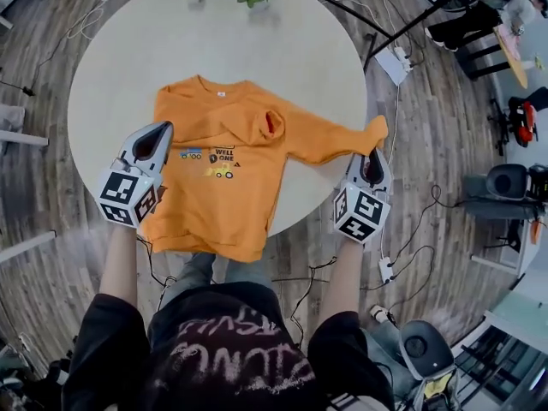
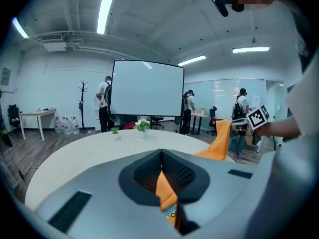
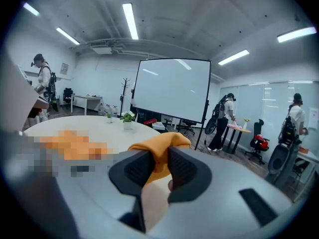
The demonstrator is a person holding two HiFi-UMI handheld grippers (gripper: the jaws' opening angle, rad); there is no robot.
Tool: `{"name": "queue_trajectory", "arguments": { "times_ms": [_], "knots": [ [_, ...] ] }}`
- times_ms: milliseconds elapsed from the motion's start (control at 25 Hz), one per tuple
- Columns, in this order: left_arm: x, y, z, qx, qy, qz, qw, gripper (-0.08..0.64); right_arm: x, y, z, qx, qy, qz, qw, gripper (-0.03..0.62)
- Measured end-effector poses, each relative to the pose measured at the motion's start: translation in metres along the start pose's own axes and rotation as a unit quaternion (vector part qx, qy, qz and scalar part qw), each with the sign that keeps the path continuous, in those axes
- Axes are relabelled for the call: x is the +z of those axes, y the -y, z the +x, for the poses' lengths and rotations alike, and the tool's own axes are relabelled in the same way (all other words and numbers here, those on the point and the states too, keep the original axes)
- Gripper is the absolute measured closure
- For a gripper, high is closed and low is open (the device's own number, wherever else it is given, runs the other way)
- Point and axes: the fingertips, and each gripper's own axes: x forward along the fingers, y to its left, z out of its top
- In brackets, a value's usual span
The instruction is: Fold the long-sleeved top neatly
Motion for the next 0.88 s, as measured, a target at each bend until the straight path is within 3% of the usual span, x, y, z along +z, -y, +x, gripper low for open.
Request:
{"name": "queue_trajectory", "arguments": {
  "times_ms": [560, 880],
  "knots": [
    [-0.03, -0.073, -0.077, 0.039, 0.01, -0.037, 0.9985, 0.548, 0.083, -0.164, 0.002, 0.09, 0.06, -0.085, 0.99, 0.508],
    [-0.061, -0.116, -0.114, 0.069, -0.006, -0.056, 0.996, 0.548, 0.073, -0.288, 0.018, 0.183, 0.049, -0.142, 0.972, 0.505]
  ]
}}
